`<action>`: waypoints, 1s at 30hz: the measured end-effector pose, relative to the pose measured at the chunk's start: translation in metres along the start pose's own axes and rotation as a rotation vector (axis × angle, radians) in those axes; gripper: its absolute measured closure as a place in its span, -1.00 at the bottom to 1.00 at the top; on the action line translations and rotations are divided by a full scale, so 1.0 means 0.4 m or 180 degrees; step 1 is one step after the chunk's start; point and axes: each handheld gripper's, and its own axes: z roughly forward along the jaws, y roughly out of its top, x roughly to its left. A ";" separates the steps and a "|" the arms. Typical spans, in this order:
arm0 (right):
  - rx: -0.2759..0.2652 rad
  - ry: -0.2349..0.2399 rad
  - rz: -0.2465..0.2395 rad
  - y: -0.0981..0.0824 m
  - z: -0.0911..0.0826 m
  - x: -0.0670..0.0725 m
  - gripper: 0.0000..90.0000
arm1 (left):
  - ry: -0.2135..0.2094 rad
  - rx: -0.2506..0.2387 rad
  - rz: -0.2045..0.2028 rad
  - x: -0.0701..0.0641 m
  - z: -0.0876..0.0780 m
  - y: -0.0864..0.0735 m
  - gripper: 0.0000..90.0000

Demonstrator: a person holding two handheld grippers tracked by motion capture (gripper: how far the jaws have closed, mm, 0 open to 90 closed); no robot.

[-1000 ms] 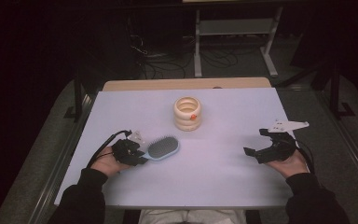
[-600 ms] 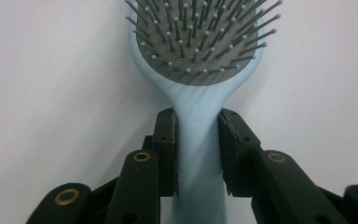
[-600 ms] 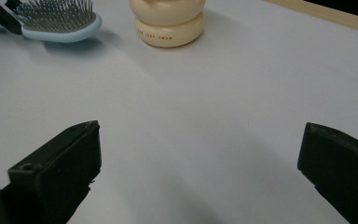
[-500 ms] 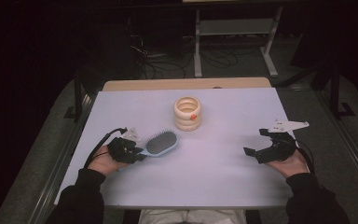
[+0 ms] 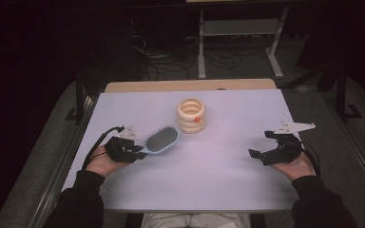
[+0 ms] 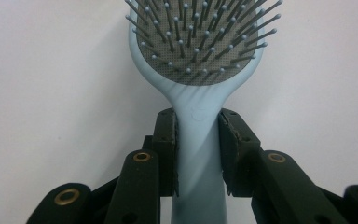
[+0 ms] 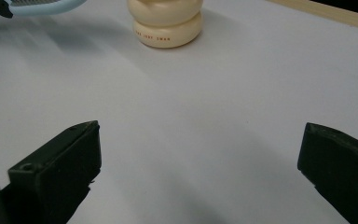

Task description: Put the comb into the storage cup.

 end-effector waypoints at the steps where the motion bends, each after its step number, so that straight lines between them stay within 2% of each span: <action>1: -0.0002 0.0004 -0.0001 0.001 0.000 0.001 -1.00 | -0.0020 -0.0002 0.0021 0.000 -0.005 0.004 0.56; 7: 0.0024 0.0029 -0.0032 0.006 0.000 0.003 -1.00 | 0.0027 -0.0003 0.0177 -0.011 -0.025 0.038 0.56; 15: -0.0012 0.0024 -0.0054 0.014 -0.012 0.003 -1.00 | 0.0103 -0.0003 0.0252 -0.011 -0.048 0.079 0.56; 23: -0.0024 0.0010 -0.0083 0.021 -0.014 0.003 -1.00 | 0.0050 -0.0051 0.0364 -0.016 -0.075 0.122 0.56; 30: -0.0017 0.0014 -0.0123 0.037 -0.020 0.003 -1.00 | 0.0077 -0.0048 0.0460 -0.018 -0.090 0.160 0.56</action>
